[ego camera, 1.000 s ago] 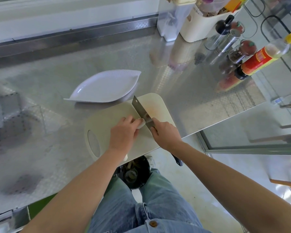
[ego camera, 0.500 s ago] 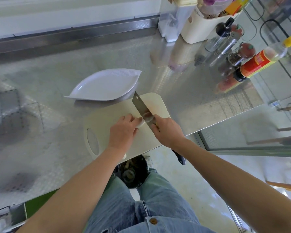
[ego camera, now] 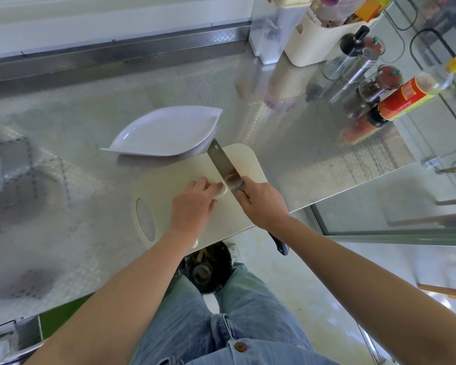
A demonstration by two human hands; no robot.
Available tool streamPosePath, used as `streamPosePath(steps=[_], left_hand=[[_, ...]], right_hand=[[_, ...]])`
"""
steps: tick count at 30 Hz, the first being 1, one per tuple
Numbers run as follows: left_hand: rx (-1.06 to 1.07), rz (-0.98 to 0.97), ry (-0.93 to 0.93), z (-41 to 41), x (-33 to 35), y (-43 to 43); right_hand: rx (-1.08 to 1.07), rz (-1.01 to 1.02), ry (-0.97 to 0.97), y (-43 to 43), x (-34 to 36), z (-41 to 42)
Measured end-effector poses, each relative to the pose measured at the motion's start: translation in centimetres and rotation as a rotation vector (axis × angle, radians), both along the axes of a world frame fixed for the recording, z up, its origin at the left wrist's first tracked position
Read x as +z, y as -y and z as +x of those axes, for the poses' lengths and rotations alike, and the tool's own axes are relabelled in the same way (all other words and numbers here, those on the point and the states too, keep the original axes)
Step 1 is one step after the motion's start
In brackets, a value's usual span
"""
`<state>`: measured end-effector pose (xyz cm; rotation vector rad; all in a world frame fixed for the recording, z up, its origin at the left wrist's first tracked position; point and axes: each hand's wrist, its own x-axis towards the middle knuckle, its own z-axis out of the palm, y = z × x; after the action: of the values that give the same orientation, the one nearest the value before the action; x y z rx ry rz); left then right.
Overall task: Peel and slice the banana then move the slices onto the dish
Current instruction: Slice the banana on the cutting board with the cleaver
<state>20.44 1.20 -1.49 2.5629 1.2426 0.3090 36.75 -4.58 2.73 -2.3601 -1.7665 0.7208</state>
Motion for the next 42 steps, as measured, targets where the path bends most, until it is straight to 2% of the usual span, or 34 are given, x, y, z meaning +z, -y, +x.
streamPosePath(steps=[16,25,42], left_hand=[[0.025,-0.020,0.042,0.0,-0.3,0.0],[0.020,0.000,0.042,-0.8,-0.5,0.4],[0.049,-0.068,0.068,-0.8,-0.7,0.3]], right_hand=[[0.026,-0.117,0.035,-0.2,-1.4,-0.9],[0.001,-0.017,0.015,-0.6,0.5,0.1],[0.038,-0.115,0.035,-0.6,-1.5,-0.7]])
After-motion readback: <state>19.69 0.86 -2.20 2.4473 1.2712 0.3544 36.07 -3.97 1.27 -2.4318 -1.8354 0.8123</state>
